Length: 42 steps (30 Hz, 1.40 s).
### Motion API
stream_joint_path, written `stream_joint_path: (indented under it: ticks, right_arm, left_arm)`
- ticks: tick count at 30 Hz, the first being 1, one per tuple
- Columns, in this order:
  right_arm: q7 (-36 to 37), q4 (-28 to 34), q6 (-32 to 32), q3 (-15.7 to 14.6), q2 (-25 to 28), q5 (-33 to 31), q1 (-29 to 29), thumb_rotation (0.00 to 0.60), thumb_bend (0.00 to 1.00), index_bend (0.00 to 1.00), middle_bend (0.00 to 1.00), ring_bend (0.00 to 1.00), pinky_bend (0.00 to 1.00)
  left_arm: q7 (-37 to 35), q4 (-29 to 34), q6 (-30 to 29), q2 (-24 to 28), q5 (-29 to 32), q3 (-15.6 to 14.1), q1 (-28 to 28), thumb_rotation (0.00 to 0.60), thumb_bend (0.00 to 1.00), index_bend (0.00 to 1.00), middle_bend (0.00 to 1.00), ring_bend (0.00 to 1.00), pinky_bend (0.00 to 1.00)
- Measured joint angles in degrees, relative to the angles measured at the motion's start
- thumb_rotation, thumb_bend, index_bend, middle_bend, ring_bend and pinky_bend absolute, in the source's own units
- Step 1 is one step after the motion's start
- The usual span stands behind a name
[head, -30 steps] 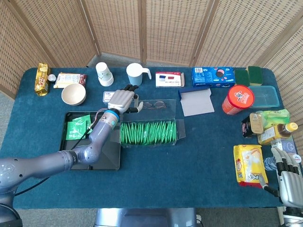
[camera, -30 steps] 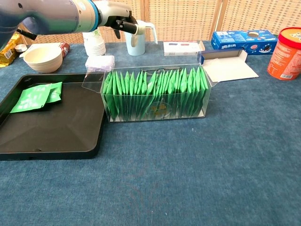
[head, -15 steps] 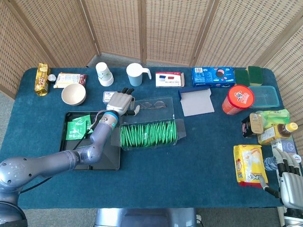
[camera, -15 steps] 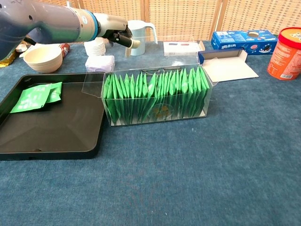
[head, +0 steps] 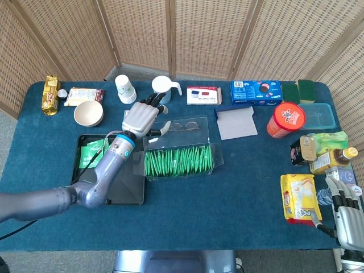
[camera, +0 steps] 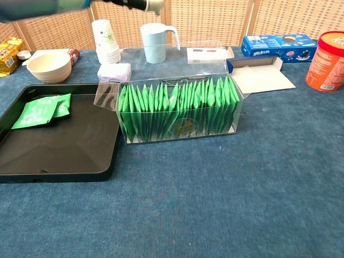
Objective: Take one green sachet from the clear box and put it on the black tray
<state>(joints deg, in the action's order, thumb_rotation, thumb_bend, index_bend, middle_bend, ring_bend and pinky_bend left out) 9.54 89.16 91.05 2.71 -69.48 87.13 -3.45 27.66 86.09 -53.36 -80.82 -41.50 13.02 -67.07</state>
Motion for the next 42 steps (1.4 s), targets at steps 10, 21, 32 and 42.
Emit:
stream_joint_path:
  ticks: [10,21,32,42]
  right_arm:
    - [0.59,-0.39,-0.21,-0.05,-0.14,-0.04,0.0,0.6,0.35,0.0,0.03,0.0,0.05]
    - [0.95,-1.06,-0.75,0.04,-0.49,-1.36,-0.27,0.6,0.35,0.0,0.03,0.0,0.05]
    - [2.65,-2.5,-0.97,0.27,-0.87,-1.97,-0.47,0.6,0.35,0.0,0.03,0.0,0.05]
    - [3.98,-3.45,-0.78,0.32,-0.85,-2.36,-0.93,0.6,0.35,0.0,0.03,0.0,0.05]
  left_arm:
    - [-6.81,6.88,0.61,7.37,-23.11,-4.59,4.35,0.6,0.35,0.28,0.0,0.0,0.18]
    - [-7.54,3.8,8.69,4.11,-27.72,-7.09,2.94,0.6,0.3,0.3,0.0,0.0,0.16]
    - [1.26,0.38,11.52,-0.89,-23.15,-6.41,-0.68,0.6,0.3,0.31,0.0,0.0,0.14]
    - [7.71,-1.73,12.61,-4.74,-18.37,-6.43,-3.68,0.6,0.29,0.33,0.0,0.0,0.13]
